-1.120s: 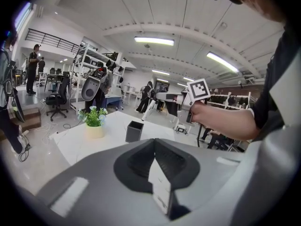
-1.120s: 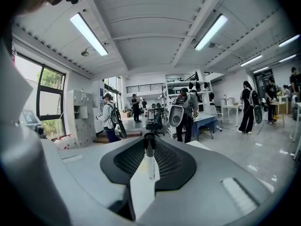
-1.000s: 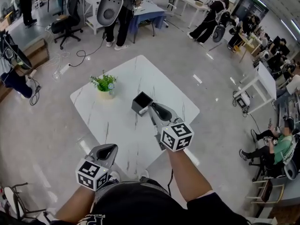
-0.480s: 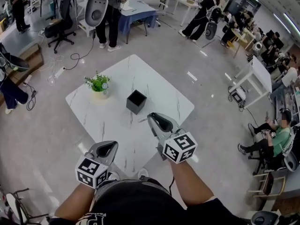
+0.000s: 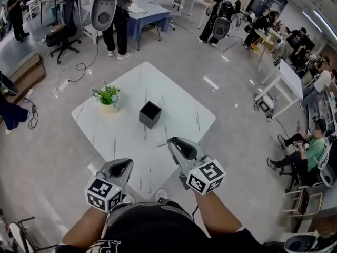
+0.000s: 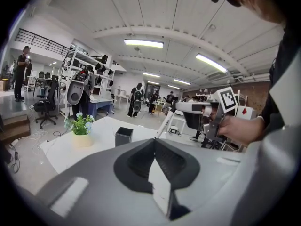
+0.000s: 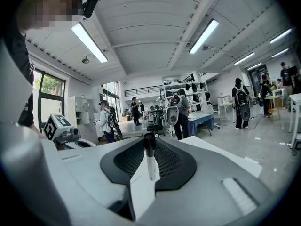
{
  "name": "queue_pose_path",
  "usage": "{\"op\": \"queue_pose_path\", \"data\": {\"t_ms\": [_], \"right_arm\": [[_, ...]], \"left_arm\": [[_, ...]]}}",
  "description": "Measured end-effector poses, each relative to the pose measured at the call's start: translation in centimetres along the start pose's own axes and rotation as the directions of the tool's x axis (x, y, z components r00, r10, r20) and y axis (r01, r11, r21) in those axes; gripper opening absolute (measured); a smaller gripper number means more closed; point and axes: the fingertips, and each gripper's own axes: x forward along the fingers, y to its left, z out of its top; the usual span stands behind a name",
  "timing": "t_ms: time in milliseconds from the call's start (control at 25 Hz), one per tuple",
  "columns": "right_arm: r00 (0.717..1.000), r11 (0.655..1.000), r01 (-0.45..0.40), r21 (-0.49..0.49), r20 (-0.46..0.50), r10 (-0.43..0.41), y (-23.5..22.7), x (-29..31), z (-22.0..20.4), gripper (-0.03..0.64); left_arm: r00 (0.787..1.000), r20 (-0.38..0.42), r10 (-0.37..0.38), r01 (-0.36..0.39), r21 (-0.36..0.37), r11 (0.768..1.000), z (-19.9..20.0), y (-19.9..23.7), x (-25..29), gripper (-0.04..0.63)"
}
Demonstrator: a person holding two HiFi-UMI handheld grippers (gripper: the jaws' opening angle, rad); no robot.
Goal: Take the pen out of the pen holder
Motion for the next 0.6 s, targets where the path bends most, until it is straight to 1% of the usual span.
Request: {"op": "queue_pose_path", "data": {"t_ms": [240, 600], "right_arm": [[1.000, 1.000, 0.009, 0.020, 0.000, -0.009, 0.6, -1.5, -0.5, 0.064], [1.000, 1.000, -0.001, 0.021, -0.016, 0.001, 1.7, -2.5, -1.8, 0.064]], "left_arm": [[1.000, 0.005, -0.007, 0.007, 0.003, 1.000, 0.3, 0.0, 0.0, 0.057], [1.000, 0.006, -0.020, 0.019, 0.009, 1.000, 0.2, 0.2, 0.5, 0.057]]}}
